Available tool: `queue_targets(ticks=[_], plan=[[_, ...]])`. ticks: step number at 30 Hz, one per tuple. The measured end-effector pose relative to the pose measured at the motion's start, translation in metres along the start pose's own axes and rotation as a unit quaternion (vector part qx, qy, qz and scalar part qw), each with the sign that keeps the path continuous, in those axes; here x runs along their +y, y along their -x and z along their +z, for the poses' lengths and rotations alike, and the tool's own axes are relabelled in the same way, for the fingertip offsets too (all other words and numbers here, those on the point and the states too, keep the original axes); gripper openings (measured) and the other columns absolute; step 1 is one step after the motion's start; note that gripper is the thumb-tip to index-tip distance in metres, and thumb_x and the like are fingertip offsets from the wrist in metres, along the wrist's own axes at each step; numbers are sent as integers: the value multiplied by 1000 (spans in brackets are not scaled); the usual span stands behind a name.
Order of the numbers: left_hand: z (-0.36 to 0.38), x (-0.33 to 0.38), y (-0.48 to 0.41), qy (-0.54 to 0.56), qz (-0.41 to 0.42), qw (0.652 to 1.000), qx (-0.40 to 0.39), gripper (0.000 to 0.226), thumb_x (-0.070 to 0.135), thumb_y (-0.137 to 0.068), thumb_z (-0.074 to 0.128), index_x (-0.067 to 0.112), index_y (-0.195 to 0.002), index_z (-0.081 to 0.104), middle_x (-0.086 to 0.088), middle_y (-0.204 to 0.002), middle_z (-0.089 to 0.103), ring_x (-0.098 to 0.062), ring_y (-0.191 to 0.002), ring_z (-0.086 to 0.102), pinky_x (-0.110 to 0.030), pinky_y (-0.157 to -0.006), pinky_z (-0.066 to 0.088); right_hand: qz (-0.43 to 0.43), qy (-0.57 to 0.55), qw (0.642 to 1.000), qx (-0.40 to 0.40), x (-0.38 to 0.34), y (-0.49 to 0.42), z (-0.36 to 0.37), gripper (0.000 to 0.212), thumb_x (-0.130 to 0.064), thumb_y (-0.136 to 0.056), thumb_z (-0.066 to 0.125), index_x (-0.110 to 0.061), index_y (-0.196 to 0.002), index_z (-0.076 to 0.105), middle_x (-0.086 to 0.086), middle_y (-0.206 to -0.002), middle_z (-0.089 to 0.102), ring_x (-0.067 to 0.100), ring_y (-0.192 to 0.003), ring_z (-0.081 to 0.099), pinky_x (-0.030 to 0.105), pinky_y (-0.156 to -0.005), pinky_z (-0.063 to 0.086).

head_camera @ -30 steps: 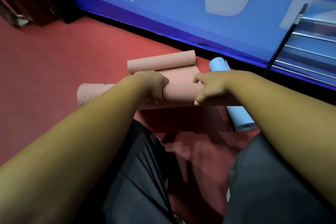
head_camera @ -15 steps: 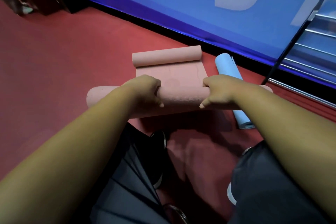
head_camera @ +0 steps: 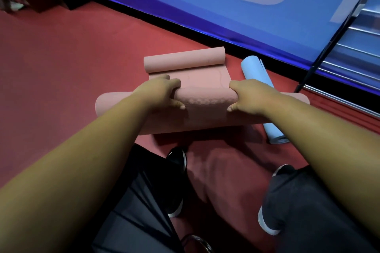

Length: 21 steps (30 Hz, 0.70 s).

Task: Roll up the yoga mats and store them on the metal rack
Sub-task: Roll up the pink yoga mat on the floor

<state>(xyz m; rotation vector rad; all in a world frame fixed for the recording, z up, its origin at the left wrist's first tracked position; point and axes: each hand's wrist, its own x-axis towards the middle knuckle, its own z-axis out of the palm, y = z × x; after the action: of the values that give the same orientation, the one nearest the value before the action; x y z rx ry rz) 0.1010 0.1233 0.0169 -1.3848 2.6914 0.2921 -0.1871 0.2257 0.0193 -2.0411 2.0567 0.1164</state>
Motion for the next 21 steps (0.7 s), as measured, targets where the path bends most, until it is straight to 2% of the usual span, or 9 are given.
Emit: queue_targets(ticks=[3,5,8,11,14,16,17,19,21], plan=[[-2,6,-2,-5,28,999,-15,58,68,-84,77,19,-102,50,-4,-99,52,-34,-97,58,-41,-73,40,12,12,1000,0,7,-1,-1,53,-58,-84,83,-23,-109,50,6,-118,67,34,-114,61,42,-80,48],[-2,10,-3,-32,22,999,-20,62,74,-84,73,19,-98,48,-3,-97,53,-33,-97,57,-40,-72,37,24,3,1000,-16,10,1,-1,60,-58,-79,87,-22,-110,51,6,-113,66,33,-109,61,42,-79,50],[-1,12,-4,-110,-6,994,-12,77,90,-74,66,20,-103,54,-4,-106,58,-31,-101,56,-40,-73,37,29,-19,997,-70,9,4,3,68,-57,-75,92,-17,-118,58,6,-114,67,31,-105,61,37,-77,46],[4,12,-1,-108,-10,993,-46,92,93,-67,69,19,-120,57,-5,-120,57,-32,-115,54,-44,-84,44,31,-29,995,-93,8,0,9,72,-59,-75,92,-13,-122,62,8,-118,68,32,-110,63,35,-79,44],[10,15,2,-110,9,989,-104,97,80,-60,87,17,-125,50,-6,-129,54,-31,-121,52,-45,-97,48,42,-31,994,-91,13,-3,13,62,-59,-78,90,-13,-112,66,9,-115,71,32,-104,63,35,-79,46],[13,18,1,-103,6,988,-116,86,65,-64,94,17,-119,48,-9,-129,55,-32,-119,56,-41,-92,47,46,-38,994,-92,15,-1,16,60,-58,-80,88,-13,-114,67,10,-118,72,32,-105,64,34,-81,48],[13,19,0,-102,4,988,-117,81,60,-65,95,18,-115,47,-9,-128,57,-32,-115,58,-39,-87,46,43,-41,994,-93,15,0,17,63,-57,-81,87,-12,-121,68,10,-124,72,33,-111,65,32,-84,47],[12,19,0,-103,-3,987,-121,76,58,-64,96,20,-106,44,-8,-122,62,-30,-102,59,-37,-78,43,31,-44,993,-101,12,3,18,65,-53,-85,85,-11,-132,67,11,-131,70,33,-120,64,29,-88,46],[11,19,-1,-101,-13,986,-130,73,58,-63,96,21,-104,48,-8,-114,66,-29,-95,58,-38,-76,46,21,-35,994,-105,10,5,21,55,-51,-88,83,-13,-123,70,11,-125,72,33,-115,65,32,-91,51]])
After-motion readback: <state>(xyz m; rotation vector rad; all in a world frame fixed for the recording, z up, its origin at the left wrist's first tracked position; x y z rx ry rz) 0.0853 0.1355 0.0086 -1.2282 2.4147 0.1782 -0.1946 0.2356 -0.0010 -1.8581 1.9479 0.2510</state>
